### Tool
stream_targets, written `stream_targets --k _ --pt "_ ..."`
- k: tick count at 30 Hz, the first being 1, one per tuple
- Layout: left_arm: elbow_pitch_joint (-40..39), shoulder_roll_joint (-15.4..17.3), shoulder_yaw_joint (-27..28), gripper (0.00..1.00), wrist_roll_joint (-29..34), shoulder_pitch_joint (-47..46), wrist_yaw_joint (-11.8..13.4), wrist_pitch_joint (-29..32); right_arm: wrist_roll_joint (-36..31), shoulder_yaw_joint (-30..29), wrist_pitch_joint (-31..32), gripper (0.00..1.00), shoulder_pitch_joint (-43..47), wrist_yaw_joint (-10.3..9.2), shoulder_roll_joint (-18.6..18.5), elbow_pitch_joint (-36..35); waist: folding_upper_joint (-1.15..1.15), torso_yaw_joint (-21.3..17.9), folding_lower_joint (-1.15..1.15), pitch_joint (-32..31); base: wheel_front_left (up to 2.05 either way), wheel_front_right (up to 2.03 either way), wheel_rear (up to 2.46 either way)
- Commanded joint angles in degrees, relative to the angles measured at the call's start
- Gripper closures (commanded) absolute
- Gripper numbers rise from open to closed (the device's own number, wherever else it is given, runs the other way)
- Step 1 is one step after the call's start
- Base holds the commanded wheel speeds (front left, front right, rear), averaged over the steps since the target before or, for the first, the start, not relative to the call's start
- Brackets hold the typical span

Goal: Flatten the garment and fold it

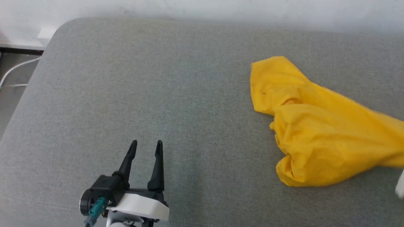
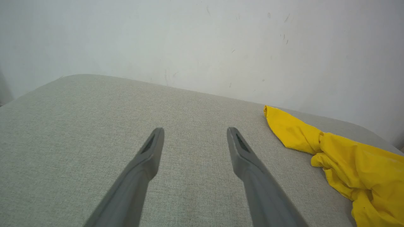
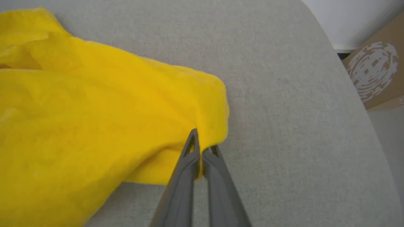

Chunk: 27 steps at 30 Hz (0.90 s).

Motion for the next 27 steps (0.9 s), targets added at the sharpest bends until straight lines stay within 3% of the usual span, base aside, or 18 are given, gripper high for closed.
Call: stream_targets --k 1,2,3,4,8,12,20,27 --pt "-0.21 -0.09 0.22 0.00 0.19 0.26 -0.46 -0.27 -0.84 -0.87 -0.34 1.00 2.15 -0.11 1.28 0.15 0.00 -0.25 0.00 0.42 0.00 0.00 0.00" --pt "-0.22 -0.09 0.27 0.00 0.15 0.20 -0.45 -0.27 -1.28 -1.65 -0.65 1.00 3.33 -0.11 2.22 0.72 0.00 -0.37 0.00 0.58 0.00 0.00 0.00" --pt "-0.17 -0.09 0.28 0.00 0.14 0.13 -0.46 -0.27 -1.78 -2.30 -1.15 0.92 4.14 -0.11 3.17 1.42 0.00 -0.48 0.00 0.71 0.00 0.00 0.00" --pt "-0.12 -0.09 0.29 0.00 0.14 0.03 -0.46 -0.27 -2.14 -2.96 -1.98 0.00 4.41 -0.11 4.13 2.05 0.00 -0.58 0.00 0.81 0.00 0.00 0.00" --pt "0.08 -0.09 0.44 0.00 0.14 -0.38 -0.46 -0.27 -2.75 -3.04 -4.74 0.00 3.06 -0.11 6.41 3.98 0.00 -1.08 0.00 0.90 0.00 0.00 0.00" --pt "0.06 -0.09 0.36 0.00 -0.01 -0.61 -0.38 -0.27 -1.26 -0.09 -4.27 0.00 0.48 -0.11 6.44 1.23 0.00 -1.42 0.00 0.79 0.00 0.00 0.00" --pt "-0.28 -0.09 -0.28 0.00 -0.92 -0.64 0.19 -0.27 4.52 6.63 3.58 0.00 -4.79 -0.11 2.79 -13.66 0.00 -0.94 0.00 0.75 0.00 0.00 0.00" --pt "-0.28 -0.09 -1.10 0.00 -1.64 -1.47 0.31 -0.27 5.83 18.11 11.63 0.00 -8.46 -0.11 0.68 -14.31 0.00 1.00 0.00 1.73 0.00 0.00 0.00"
